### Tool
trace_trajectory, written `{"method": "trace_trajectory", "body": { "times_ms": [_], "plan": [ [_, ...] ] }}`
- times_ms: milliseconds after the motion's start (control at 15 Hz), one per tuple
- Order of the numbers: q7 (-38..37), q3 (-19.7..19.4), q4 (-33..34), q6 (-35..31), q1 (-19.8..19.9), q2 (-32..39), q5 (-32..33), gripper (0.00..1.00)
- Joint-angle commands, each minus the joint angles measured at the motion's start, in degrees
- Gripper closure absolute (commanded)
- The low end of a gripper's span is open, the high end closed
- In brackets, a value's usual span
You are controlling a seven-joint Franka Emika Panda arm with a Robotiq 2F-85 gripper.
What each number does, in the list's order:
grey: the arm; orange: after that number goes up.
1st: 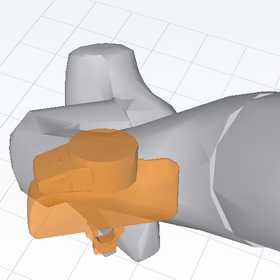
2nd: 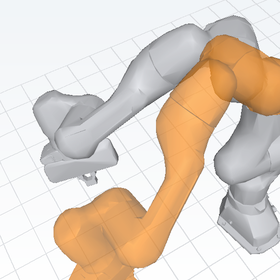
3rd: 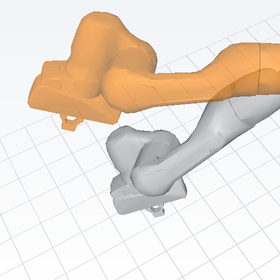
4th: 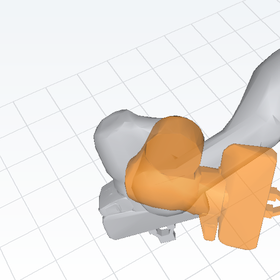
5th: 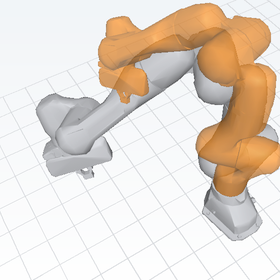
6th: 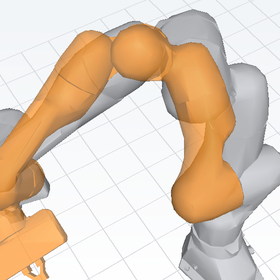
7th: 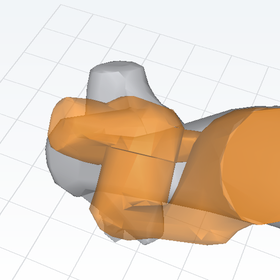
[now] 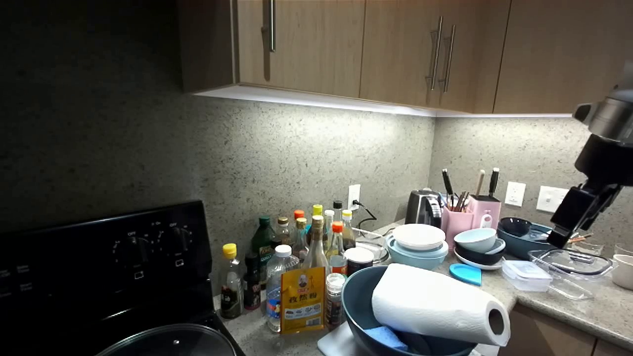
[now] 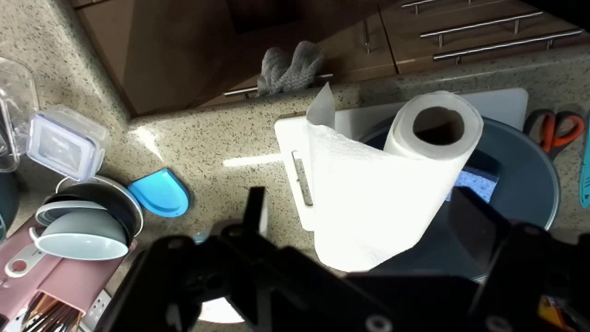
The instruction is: Pick up the kitchen paper from the bowl and put it on the counter
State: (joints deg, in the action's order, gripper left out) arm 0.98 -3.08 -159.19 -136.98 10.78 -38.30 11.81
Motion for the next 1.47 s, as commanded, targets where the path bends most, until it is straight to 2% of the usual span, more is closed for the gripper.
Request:
{"method": "trace_trajectory", "body": {
  "times_ms": [0, 867, 1400],
  "plan": [
    [0.35, -0.26, 0.28, -0.24, -0.51, 0.58, 0.05, 0.00],
    [1.20, -1.31, 1.77, -2.74, -1.32, 6.49, -0.40, 0.00],
    [1.99, -0.42, 8.42, -1.16, -3.49, 15.64, 0.21, 0.00]
  ]
}}
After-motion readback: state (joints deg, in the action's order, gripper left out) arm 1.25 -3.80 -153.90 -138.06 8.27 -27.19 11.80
